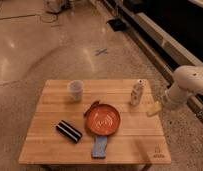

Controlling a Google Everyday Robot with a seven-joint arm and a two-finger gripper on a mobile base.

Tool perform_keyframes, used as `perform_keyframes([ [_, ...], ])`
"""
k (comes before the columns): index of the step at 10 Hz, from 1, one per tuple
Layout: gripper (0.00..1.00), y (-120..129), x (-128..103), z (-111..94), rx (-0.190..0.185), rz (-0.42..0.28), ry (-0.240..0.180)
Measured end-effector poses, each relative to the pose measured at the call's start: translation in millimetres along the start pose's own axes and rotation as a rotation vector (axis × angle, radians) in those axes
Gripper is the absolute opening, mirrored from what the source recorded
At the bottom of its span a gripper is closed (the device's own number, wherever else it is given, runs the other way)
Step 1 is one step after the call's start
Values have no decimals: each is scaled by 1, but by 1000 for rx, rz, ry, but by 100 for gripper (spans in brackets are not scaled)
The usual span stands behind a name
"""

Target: Place the ceramic cup in the ceramic bowl

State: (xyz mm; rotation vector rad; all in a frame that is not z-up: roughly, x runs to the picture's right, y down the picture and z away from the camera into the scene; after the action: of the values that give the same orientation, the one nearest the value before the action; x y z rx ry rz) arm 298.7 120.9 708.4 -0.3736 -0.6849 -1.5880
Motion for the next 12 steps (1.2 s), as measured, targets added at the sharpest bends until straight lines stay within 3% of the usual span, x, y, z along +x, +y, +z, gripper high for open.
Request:
perform_keyframes([
  [8, 80, 0, 0, 0, 0, 0, 0],
  [10, 80, -2, 9, -3, -13, 5, 17],
  [12, 80, -35, 33, -8, -24, -32, 44],
])
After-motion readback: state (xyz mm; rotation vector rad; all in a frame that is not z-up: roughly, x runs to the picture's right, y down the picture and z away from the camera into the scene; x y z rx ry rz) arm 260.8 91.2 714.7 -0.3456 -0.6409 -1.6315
